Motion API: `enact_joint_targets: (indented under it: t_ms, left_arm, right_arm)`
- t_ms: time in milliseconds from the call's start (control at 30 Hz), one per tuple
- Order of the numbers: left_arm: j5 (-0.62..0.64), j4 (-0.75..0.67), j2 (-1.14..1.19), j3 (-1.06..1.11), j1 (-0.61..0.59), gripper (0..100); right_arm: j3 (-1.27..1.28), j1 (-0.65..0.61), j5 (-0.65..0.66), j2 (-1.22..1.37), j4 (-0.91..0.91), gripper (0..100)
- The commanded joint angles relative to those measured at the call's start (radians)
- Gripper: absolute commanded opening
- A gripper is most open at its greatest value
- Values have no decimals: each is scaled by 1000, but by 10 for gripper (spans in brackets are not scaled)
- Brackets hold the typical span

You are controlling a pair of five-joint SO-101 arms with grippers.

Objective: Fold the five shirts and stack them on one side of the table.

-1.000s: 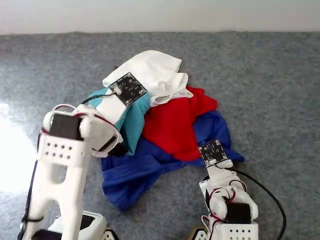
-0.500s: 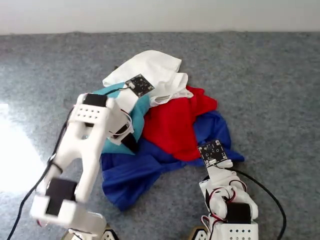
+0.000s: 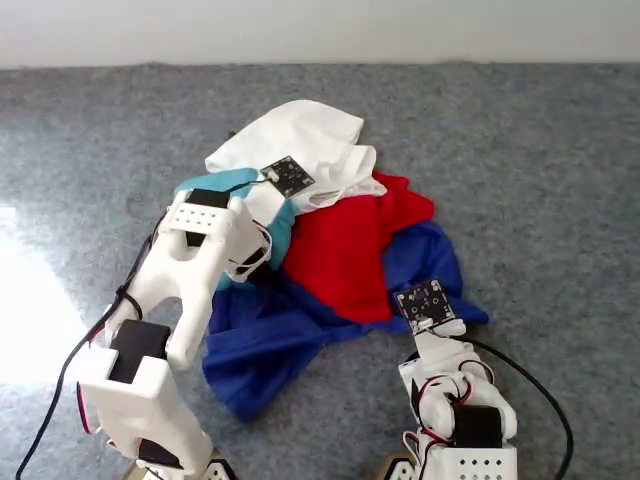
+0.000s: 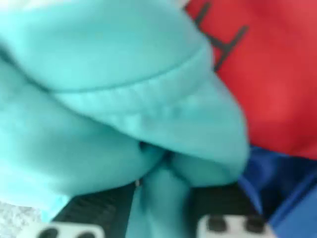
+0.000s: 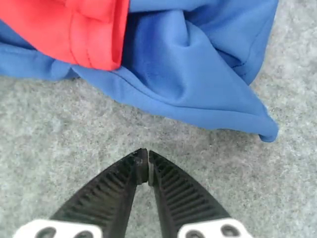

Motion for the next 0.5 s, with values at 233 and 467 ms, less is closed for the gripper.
enact_joint_targets:
  t_ms: [233,467]
  left_arm:
    - [77,140,-499,-41,-129,12]
    - [183,66,-793,-44,-292,12]
  right_arm:
    - [12,1,-5,-5,5,20]
    - [12,1,-5,-5,5,20]
